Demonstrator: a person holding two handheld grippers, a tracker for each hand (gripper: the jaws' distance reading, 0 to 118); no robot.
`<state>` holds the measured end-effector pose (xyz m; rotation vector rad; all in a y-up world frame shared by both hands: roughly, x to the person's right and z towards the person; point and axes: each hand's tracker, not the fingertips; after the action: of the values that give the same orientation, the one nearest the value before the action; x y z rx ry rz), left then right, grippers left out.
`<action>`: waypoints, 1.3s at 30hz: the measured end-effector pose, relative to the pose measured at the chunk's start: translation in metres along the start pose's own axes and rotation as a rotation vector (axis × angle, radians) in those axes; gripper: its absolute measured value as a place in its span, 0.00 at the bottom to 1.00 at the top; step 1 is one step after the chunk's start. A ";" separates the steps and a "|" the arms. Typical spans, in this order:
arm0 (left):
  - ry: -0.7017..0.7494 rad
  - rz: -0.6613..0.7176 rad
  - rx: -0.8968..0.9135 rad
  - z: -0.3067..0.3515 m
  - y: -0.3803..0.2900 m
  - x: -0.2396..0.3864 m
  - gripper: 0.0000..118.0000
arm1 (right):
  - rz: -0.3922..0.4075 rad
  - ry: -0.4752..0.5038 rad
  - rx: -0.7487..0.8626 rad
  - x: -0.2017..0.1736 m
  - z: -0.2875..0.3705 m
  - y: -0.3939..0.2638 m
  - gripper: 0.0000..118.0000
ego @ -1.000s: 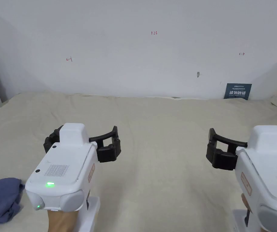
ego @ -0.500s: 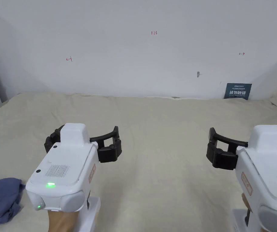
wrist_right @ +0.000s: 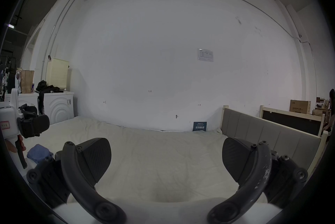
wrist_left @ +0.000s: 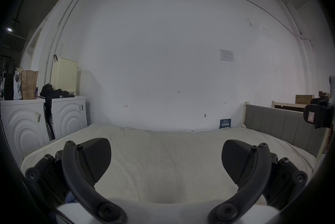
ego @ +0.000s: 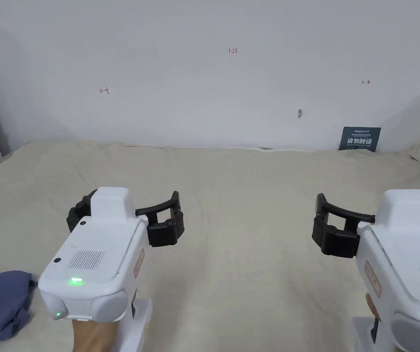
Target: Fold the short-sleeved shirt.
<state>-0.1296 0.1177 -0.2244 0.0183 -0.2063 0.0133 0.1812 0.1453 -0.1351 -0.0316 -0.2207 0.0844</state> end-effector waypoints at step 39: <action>0.001 0.013 0.003 -0.002 -0.001 0.000 1.00 | -0.005 0.003 -0.001 0.002 -0.001 -0.003 1.00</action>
<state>-0.1295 0.1167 -0.2262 0.0200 -0.2051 0.0265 0.1835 0.1423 -0.1353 -0.0317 -0.2182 0.0790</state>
